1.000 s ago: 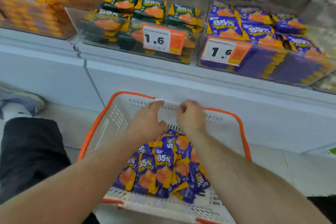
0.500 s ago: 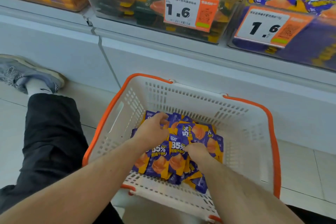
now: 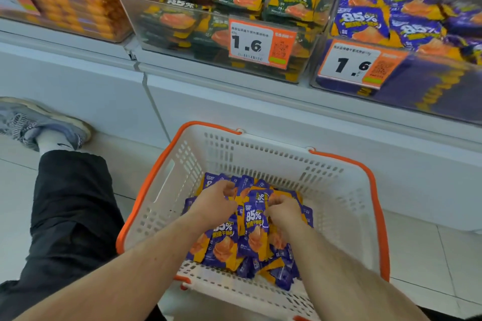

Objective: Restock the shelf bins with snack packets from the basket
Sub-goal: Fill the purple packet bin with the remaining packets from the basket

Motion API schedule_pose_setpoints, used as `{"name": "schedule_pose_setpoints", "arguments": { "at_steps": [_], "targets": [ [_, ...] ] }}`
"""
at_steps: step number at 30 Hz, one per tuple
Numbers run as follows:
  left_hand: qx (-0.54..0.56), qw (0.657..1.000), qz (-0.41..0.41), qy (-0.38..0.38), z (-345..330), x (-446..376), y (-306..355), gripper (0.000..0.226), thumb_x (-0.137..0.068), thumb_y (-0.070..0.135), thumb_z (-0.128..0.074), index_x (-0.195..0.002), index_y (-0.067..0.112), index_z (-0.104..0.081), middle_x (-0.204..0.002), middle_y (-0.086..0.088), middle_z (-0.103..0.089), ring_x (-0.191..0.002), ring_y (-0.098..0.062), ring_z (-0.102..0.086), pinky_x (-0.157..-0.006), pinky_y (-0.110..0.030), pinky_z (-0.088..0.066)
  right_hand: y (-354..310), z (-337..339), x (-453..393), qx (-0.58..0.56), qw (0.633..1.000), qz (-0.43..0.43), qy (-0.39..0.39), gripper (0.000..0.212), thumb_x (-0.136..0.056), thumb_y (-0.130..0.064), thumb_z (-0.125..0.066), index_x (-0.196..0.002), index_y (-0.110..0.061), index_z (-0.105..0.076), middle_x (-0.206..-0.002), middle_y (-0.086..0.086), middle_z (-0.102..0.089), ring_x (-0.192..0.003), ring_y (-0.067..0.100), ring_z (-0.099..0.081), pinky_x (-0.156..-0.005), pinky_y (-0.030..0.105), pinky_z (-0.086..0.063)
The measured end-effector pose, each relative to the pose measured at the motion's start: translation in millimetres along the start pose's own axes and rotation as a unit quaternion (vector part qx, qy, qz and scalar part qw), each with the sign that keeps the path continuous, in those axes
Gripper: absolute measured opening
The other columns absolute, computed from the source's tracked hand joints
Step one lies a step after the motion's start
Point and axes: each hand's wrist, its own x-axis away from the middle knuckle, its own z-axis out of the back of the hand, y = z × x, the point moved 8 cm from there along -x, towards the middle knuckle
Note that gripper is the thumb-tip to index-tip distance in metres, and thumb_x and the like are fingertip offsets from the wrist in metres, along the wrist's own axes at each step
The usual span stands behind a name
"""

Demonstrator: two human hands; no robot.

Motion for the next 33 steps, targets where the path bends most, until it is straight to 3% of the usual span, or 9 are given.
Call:
{"name": "schedule_pose_setpoints", "arguments": {
  "at_steps": [5, 10, 12, 15, 17, 20, 22, 26, 33],
  "targets": [
    [0.046, 0.999, 0.004, 0.022, 11, 1, 2, 0.055, -0.095, 0.021, -0.057, -0.146, 0.018, -0.037, -0.145, 0.002, -0.047, -0.104, -0.014, -0.056, -0.089, -0.033, -0.050, -51, 20, 12, 0.011, 0.994, 0.093, 0.051, 0.027, -0.079, 0.003, -0.055, -0.079, -0.021, -0.067, -0.085, 0.004, -0.066, -0.076, 0.021, -0.061, -0.053, 0.023, -0.042],
    [0.214, 0.974, 0.050, 0.048, 23, 7, -1, 0.075, -0.096, 0.039, -0.058, -0.154, 0.015, -0.019, -0.149, -0.004, -0.040, -0.113, -0.019, -0.051, -0.092, -0.035, -0.041, -105, 31, 28, -0.108, 0.985, 0.131, 0.030, 0.025, -0.079, 0.006, -0.060, -0.076, -0.018, -0.063, -0.074, 0.007, -0.064, -0.059, 0.022, -0.057, -0.053, 0.030, -0.044],
    [0.301, 0.952, 0.034, 0.049, 28, 8, 4, 0.063, -0.095, 0.034, -0.061, -0.149, 0.014, -0.033, -0.138, -0.003, -0.054, -0.114, -0.022, -0.060, -0.100, -0.040, -0.046, -129, 35, 39, -0.140, 0.978, 0.155, 0.016, 0.026, -0.078, 0.008, -0.061, -0.075, -0.017, -0.063, -0.075, 0.011, -0.063, -0.062, 0.023, -0.057, -0.056, 0.031, -0.043],
    [0.358, 0.931, -0.042, 0.062, 45, 15, 30, 0.022, -0.097, 0.007, -0.056, -0.116, 0.011, -0.066, -0.101, -0.003, -0.075, -0.084, -0.016, -0.072, -0.070, -0.031, -0.057, -163, 37, 64, -0.180, 0.965, 0.191, -0.002, 0.026, -0.080, 0.013, -0.057, -0.076, -0.012, -0.062, -0.077, 0.010, -0.065, -0.068, 0.025, -0.064, -0.055, 0.031, -0.051],
    [0.375, 0.919, -0.081, 0.091, 61, 24, 51, 0.021, -0.095, -0.002, -0.054, -0.104, 0.009, -0.069, -0.091, -0.005, -0.075, -0.071, -0.012, -0.071, -0.056, -0.024, -0.052, -186, 44, 82, -0.146, 0.960, 0.238, 0.030, 0.023, -0.080, 0.006, -0.062, -0.075, -0.016, -0.063, -0.086, 0.007, -0.068, -0.080, 0.027, -0.068, -0.066, 0.037, -0.057],
    [0.416, 0.892, -0.138, 0.110, 80, 35, 86, 0.023, -0.094, -0.004, -0.055, -0.108, 0.009, -0.068, -0.092, -0.009, -0.076, -0.076, -0.022, -0.072, -0.061, -0.033, -0.057, -217, 65, 119, 0.023, 0.937, 0.332, 0.111, 0.013, -0.082, -0.018, -0.073, -0.090, -0.024, -0.064, -0.111, -0.001, -0.052, -0.090, 0.012, -0.057, -0.068, 0.018, -0.042],
    [0.436, 0.877, -0.167, 0.113, 87, 40, 111, 0.021, -0.093, -0.003, -0.058, -0.108, 0.010, -0.067, -0.094, -0.010, -0.075, -0.082, -0.025, -0.073, -0.067, -0.037, -0.059, -230, 77, 144, 0.088, 0.911, 0.387, 0.112, 0.036, -0.079, -0.029, -0.077, -0.111, -0.026, -0.061, -0.116, -0.007, -0.038, -0.100, 0.007, -0.052, -0.075, 0.014, -0.042],
    [0.485, 0.851, -0.181, 0.088, 90, 48, 162, 0.016, -0.091, 0.000, -0.059, -0.105, 0.003, -0.067, -0.091, -0.013, -0.075, -0.077, -0.025, -0.071, -0.061, -0.033, -0.057, -241, 110, 182, 0.139, 0.876, 0.444, 0.127, 0.070, -0.068, -0.034, -0.081, -0.131, -0.027, -0.052, -0.122, -0.014, -0.031, -0.120, 0.008, -0.046, -0.105, 0.028, -0.042],
    [0.473, 0.846, -0.246, 0.022, 69, 64, 258, 0.018, -0.092, 0.000, -0.056, -0.078, 0.010, -0.062, -0.081, -0.011, -0.070, -0.065, -0.018, -0.065, -0.053, -0.026, -0.052, -237, 187, 202, 0.074, 0.856, 0.458, 0.229, 0.079, -0.060, -0.045, -0.077, -0.133, -0.031, -0.050, -0.131, -0.006, -0.042, -0.120, 0.010, -0.044, -0.102, 0.037, -0.044]
  ]
}}
